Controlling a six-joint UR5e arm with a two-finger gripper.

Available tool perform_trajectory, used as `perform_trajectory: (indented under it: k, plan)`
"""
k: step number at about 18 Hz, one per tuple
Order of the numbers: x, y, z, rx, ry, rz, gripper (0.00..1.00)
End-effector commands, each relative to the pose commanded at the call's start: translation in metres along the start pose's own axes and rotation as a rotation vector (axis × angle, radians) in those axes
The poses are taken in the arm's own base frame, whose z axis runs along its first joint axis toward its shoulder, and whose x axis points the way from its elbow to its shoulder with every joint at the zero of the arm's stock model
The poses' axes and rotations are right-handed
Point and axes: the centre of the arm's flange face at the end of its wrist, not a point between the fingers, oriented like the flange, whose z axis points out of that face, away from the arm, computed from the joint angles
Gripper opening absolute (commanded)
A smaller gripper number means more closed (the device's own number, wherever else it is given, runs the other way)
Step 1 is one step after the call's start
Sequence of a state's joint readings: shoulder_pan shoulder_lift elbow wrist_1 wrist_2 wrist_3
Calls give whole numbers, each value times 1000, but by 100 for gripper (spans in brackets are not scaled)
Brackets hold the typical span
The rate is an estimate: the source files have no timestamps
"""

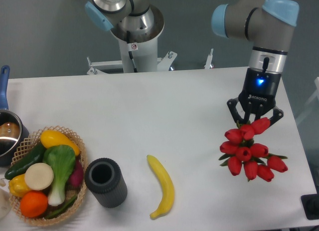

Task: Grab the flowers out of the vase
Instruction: 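Lift the tulips out of the vase and carry them away from it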

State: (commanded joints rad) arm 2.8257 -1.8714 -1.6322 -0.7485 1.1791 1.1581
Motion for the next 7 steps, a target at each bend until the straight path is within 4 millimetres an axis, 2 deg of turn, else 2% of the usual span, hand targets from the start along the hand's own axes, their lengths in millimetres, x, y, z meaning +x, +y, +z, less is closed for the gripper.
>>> perform_trajectory:
  k: [1, 3, 7]
  plan:
    - [7, -6, 10, -69, 4, 47, 0]
    - [17, -4, 38, -200, 27, 91, 0]
    - [39, -3, 80, -337, 59, 159, 0]
